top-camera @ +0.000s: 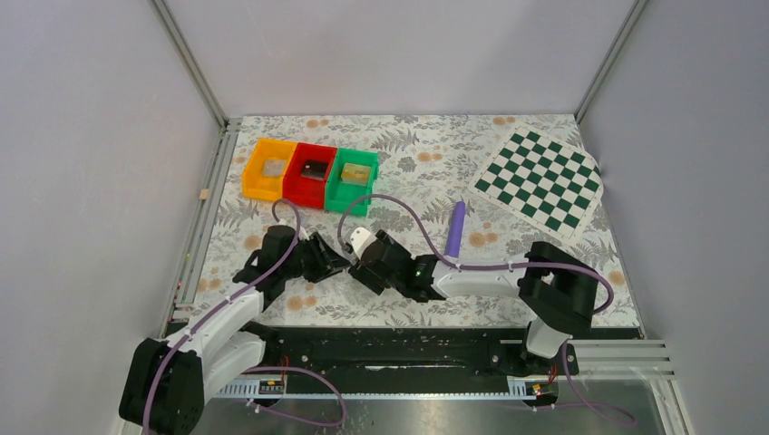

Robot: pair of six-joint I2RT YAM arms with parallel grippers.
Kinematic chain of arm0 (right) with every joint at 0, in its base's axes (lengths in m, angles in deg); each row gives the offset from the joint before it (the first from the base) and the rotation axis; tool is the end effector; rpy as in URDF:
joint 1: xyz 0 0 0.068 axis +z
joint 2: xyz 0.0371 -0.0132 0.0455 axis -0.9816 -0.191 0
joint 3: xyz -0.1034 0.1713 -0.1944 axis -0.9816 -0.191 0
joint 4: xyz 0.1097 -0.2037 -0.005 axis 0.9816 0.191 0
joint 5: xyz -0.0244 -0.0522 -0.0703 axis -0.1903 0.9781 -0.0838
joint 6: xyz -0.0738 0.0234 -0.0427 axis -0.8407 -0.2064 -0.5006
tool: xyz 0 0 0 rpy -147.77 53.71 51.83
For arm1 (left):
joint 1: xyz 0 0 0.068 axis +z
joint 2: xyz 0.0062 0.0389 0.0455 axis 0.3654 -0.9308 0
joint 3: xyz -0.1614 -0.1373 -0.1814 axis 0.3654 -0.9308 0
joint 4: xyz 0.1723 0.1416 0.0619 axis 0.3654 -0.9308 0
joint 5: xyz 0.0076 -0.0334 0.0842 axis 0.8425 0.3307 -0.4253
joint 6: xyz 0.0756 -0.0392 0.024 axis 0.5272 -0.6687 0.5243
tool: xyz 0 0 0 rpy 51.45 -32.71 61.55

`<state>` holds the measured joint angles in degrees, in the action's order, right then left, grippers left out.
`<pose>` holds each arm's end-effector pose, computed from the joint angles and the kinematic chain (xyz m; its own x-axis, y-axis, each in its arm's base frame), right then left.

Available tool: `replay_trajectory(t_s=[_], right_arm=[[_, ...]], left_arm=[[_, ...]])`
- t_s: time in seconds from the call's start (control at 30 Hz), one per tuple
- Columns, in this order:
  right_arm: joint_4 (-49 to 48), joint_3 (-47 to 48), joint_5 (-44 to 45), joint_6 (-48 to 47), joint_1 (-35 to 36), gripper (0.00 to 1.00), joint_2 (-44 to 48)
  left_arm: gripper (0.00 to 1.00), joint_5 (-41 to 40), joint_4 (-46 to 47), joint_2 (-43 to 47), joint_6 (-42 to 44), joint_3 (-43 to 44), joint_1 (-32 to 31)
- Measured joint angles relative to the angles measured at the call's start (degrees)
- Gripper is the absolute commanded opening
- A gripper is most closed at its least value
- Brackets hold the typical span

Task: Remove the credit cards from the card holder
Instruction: Open the card holder at the center of the board.

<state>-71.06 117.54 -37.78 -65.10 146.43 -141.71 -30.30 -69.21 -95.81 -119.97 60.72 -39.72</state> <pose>0.1661 0.3227 0.1965 -0.2113 -0.5944 -0.7759 -0.7508 0.6069 -0.2606 0.1621 -0.0876 0.1673 -0.8372 -0.4652 -0.2876 -0.0937 0.6401 -0.7626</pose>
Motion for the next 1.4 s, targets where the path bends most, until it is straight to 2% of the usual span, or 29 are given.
replay_trajectory(t_s=[0.07, 0.17, 0.37, 0.4, 0.7, 0.97, 1.23, 1.3, 1.4], right_arm=[[-0.5, 0.0, -0.1, -1.0, -0.2, 0.53, -1.1], [-1.0, 0.0, -0.6, -1.3, -1.2, 0.42, -2.4], [-1.7, 0.0, -0.7, 1.2, -3.0, 0.03, -3.1], [-1.8, 0.0, -1.2, 2.4, -3.0, 0.0, -3.0], [0.9, -1.9, -10.0, 24.2, -3.1, 0.02, 6.3], [-4.6, -11.0, -17.2, 39.5, -6.3, 0.05, 6.4], [-10.7, -17.5, -18.8, 47.4, -9.4, 0.08, 6.3], [-11.5, -18.0, -18.8, 48.3, -9.4, 0.08, 6.3], [-12.5, -18.6, -18.8, 49.0, -9.4, 0.07, 6.3]], left_arm=[[0.39, -0.9, -0.6, 0.7, 0.1, 0.0, 0.0], [0.39, -1.7, -1.2, 1.6, 0.1, 0.0, 0.0], [0.41, -3.2, -3.6, 4.4, 1.9, -0.1, 0.0], [0.41, -3.3, -4.2, 4.9, 2.7, -0.1, 0.0], [0.45, -3.2, -8.9, 8.7, 5.6, 0.1, -0.5], [0.51, -3.7, -9.4, 8.5, 5.8, 0.1, -2.0], [0.36, -5.8, -9.3, 8.0, 5.8, 0.1, -2.8], [0.36, -6.0, -9.3, 7.4, 5.8, 0.1, -3.4], [0.46, -5.9, -9.1, 6.5, 6.0, 0.0, -4.4]])
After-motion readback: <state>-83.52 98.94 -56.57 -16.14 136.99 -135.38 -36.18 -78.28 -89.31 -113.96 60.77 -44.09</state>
